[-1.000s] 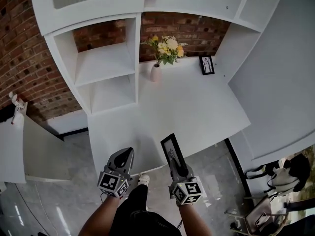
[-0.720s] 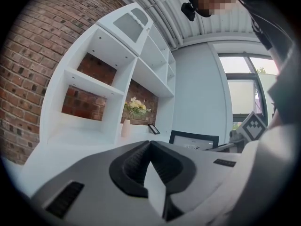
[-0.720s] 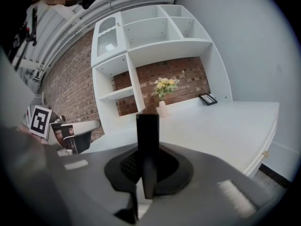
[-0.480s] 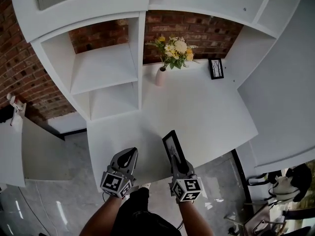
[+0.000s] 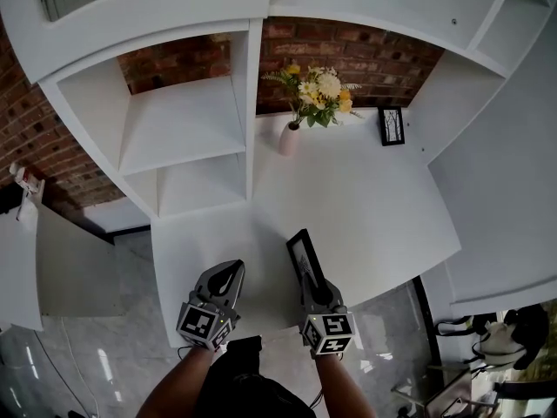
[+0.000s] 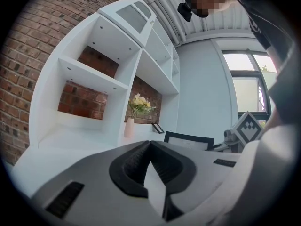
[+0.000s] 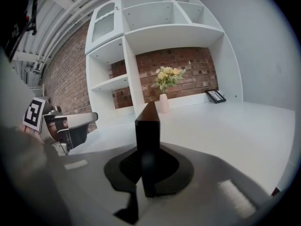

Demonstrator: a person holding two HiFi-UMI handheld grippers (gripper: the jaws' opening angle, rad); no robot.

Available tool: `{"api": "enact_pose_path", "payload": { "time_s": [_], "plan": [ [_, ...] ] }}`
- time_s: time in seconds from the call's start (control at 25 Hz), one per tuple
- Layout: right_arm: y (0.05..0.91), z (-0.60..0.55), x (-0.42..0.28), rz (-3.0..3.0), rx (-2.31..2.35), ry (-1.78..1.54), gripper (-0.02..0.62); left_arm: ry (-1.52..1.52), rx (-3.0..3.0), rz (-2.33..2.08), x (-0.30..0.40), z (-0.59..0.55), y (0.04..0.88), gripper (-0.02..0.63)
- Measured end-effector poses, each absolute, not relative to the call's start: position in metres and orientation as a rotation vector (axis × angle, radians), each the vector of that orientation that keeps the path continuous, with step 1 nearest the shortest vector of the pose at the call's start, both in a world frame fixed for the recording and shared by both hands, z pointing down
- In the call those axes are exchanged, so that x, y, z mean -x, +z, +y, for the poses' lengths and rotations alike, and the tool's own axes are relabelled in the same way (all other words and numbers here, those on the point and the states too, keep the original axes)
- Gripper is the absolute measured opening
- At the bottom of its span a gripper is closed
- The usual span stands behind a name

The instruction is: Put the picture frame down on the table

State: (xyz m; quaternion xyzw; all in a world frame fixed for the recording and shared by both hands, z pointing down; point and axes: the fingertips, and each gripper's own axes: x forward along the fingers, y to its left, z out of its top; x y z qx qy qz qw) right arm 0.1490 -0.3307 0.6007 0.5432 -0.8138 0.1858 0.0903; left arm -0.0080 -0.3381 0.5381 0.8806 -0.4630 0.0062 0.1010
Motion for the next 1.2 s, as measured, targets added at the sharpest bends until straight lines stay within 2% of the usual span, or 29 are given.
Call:
{"api": "enact_pose_path", "payload": {
  "time_s": [0.12,0.2,0.36,0.68,1.08,1.2],
  "plan": [
    [0.596,-0.334,-0.148,-2.432,-1.582,0.515,0.018,0.02,-2.602,-1.358,0.005,-0.342,0.538,-0.009],
    [0.59,-0.336,-0.148,-2.452,-1.575,0.487,0.054,0.023,-2.603,-1.35,0.002,-0.345,0.539,-0.009],
    [0.576,-0.342,-0.155,-2.47,-1.606,0.447,0.087,0.028,-2.608,-1.332,-0.005,-0.349,0.54,-0.009],
    [0.593,-0.345,-0.192,-2.386,-1.698,0.531,0.103,0.033,-2.621,-1.308,-0.014,-0.356,0.538,-0.009],
    [0.611,-0.358,-0.195,-2.311,-1.659,0.68,0.188,0.033,-2.61,-1.308,-0.017,-0.365,0.538,-0.009],
    [0.618,-0.364,-0.193,-2.256,-1.632,0.707,0.24,0.033,-2.605,-1.314,-0.016,-0.368,0.538,-0.009]
  ]
}}
